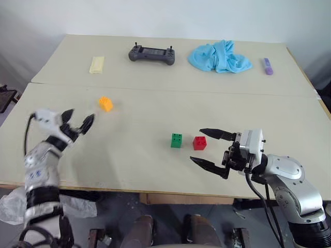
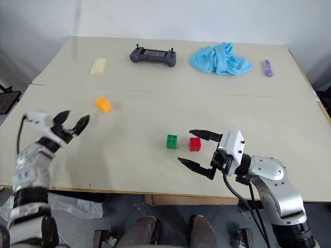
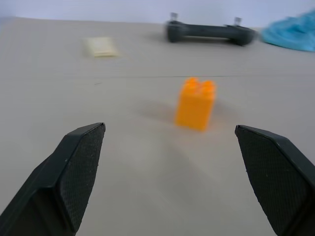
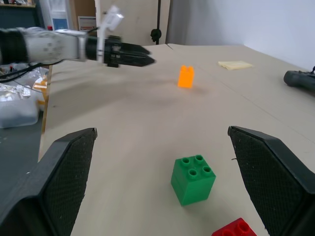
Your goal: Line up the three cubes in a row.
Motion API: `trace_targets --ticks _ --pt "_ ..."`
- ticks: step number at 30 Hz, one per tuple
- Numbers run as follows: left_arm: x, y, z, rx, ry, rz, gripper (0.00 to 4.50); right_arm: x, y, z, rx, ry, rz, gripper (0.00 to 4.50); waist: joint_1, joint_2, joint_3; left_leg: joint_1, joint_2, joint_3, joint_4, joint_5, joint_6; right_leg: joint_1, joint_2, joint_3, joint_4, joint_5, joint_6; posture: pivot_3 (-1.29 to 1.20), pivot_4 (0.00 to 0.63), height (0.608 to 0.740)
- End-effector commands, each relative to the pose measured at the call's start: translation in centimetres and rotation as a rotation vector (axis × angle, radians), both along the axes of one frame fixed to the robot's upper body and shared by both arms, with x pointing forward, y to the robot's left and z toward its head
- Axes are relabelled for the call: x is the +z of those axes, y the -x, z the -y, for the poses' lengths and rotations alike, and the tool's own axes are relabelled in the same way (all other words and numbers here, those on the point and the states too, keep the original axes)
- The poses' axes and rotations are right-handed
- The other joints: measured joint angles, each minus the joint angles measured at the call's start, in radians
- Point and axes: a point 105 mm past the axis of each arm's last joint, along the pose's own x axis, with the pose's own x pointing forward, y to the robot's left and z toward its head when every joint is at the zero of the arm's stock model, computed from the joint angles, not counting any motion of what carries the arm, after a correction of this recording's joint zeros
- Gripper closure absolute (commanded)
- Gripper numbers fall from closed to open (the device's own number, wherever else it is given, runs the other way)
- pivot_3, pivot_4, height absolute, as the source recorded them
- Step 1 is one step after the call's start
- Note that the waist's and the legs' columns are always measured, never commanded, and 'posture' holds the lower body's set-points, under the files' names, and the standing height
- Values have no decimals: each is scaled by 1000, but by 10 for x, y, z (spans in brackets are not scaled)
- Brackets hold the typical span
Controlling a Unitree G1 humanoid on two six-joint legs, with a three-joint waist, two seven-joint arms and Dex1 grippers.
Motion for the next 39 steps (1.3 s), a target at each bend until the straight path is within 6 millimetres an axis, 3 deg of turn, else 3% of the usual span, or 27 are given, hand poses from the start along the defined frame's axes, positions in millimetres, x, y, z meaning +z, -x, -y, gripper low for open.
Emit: trace_targets --ticks 1,7,16,24,26,29,32,36,39 --pt "19 -20 9 -43 -49 18 10 8 7 -2 11 1 30 0 -4 -1 0 0 0 0 0 0 0 0 0 -1 0 0 0 0 150 740" --pt "21 -45 12 -24 -83 -50 10 2 14 -3 -5 -8 13 0 -14 -1 1 -1 0 3 -1 0 0 -2 3 -3 0 0 0 0 150 740" --pt "11 -49 15 -38 -142 -121 10 2 9 2 -81 -49 74 0 -12 -2 1 -1 0 4 0 0 0 -3 3 -3 1 0 1 0 150 740" --pt "8 -46 20 -97 -124 -123 2454 2 7 8 -131 -58 110 0 -5 -2 1 -1 0 4 0 0 0 -3 3 -3 1 0 1 0 150 740" --pt "13 -43 26 -164 -90 -103 3032 3 7 9 -141 -49 119 0 -5 -2 1 -1 0 4 0 0 0 -3 3 -3 1 0 1 0 150 740" --pt "23 -38 37 -270 -117 -56 3032 3 6 11 -150 -40 124 0 -6 -2 1 -1 0 4 0 0 0 -3 3 -3 1 0 1 0 150 740" --pt "27 -27 60 -469 -228 -27 3032 3 6 14 -158 -29 123 0 -5 -2 1 -1 0 4 0 0 0 -3 3 -3 1 0 1 0 150 740" --pt "17 13 96 -897 -442 -58 3032 4 8 23 -189 -20 119 0 -6 -2 1 -1 0 4 0 0 1 -2 3 -3 1 0 1 0 150 740" --pt "10 31 110 -1053 -511 -58 3032 2 10 30 -206 -10 112 0 -7 -2 1 -1 0 3 0 0 1 -2 1 -2 1 0 0 0 150 740"
